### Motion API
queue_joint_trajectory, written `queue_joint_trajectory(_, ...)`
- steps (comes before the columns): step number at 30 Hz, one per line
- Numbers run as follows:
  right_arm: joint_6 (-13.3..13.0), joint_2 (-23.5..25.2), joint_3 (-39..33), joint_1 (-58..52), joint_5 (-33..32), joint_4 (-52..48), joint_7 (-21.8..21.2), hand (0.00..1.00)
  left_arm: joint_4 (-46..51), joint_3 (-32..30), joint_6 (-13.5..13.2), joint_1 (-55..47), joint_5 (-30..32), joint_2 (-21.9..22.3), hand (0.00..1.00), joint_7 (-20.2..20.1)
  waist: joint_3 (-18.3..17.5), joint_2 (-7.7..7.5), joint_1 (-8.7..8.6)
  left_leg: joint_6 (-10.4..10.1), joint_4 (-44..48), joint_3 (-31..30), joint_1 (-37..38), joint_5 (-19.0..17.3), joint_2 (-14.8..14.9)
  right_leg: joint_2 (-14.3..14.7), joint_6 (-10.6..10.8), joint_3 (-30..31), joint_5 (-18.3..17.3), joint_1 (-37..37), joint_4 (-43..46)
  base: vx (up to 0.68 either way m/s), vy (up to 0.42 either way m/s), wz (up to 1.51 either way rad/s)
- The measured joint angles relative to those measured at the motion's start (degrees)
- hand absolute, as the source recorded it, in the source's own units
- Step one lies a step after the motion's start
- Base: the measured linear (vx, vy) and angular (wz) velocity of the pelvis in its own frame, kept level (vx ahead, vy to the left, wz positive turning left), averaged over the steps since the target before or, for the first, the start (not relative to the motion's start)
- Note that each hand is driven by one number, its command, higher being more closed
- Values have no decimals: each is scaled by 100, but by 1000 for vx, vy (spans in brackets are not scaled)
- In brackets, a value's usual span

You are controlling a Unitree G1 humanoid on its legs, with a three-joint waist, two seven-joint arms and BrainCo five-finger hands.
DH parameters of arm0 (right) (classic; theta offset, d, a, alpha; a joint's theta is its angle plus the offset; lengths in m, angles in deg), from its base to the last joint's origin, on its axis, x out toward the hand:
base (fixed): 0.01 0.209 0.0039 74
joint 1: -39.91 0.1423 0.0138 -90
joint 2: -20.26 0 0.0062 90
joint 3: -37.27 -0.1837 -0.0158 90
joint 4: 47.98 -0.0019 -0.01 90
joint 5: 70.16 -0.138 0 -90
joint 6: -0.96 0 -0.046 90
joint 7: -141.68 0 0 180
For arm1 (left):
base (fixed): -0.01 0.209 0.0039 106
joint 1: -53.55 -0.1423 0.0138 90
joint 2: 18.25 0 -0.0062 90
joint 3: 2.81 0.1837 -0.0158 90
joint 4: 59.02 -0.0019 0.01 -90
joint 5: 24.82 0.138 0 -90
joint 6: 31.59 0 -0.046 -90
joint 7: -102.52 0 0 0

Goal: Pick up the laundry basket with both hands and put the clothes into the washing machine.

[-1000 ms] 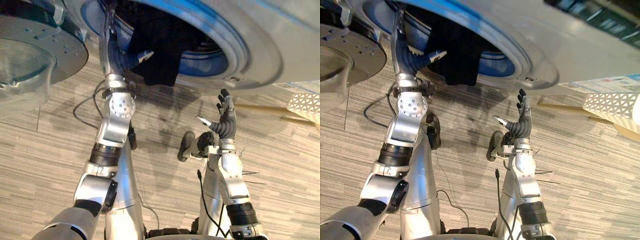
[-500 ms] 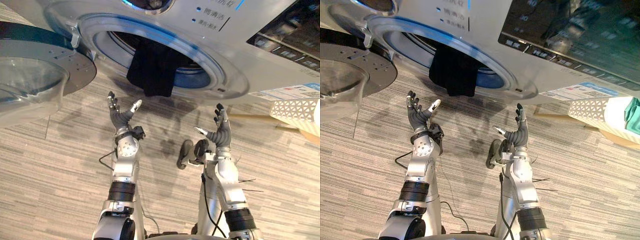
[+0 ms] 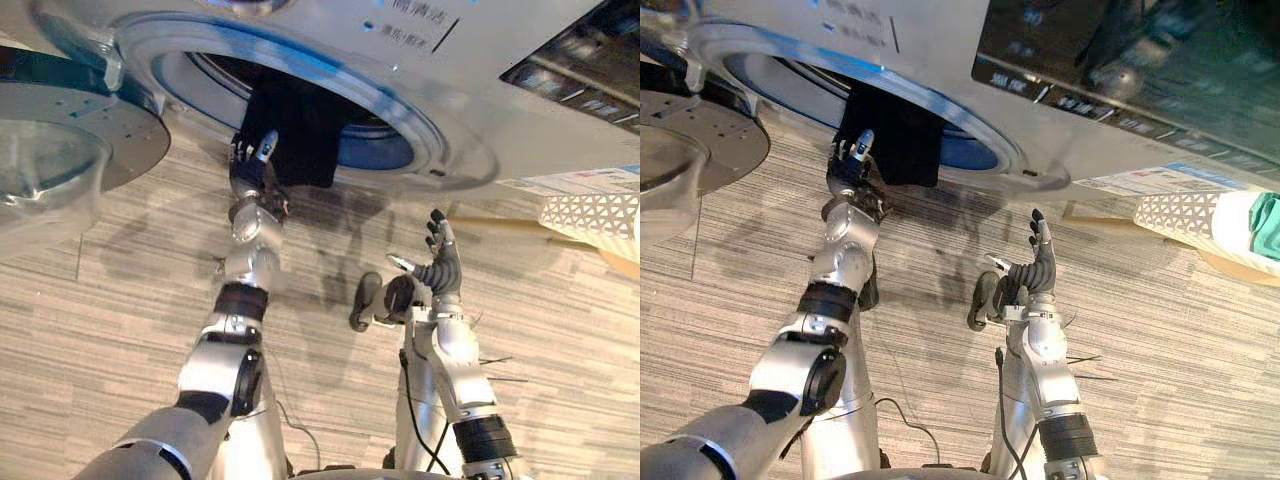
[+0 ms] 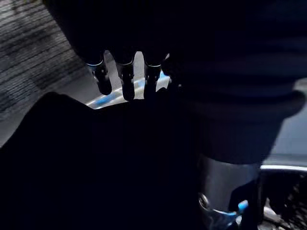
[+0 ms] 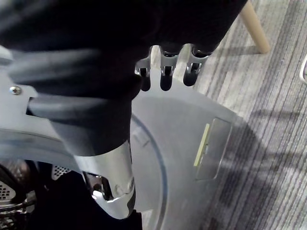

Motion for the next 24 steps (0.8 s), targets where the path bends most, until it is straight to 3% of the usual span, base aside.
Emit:
queue_joint_trajectory(5,-5,0,-51,74,-24,-11,-2,0,0,4,-1,179,-99,-355,100,-10,221,-32,-20,25,121,37,-158,-13,61,3,42,76,45,-200,96,-11,-11,-8)
queue_joint_trajectory(11,-5,25,-125,82,-126,-88,2,0,89,23,-28,269,-103,-389,100,-1,278,-44,-31,77,259,51,-192,-45,55,-13,34,123,45,-212,194,42,-15,-1)
queue_joint_trajectory(24,9,95,-184,30,-175,-111,-6,0,2766,771,-264,-1429,-364,123,100,-171,279,-42,-21,79,6,228,224,-44,78,-8,58,233,32,41,49,38,-37,2)
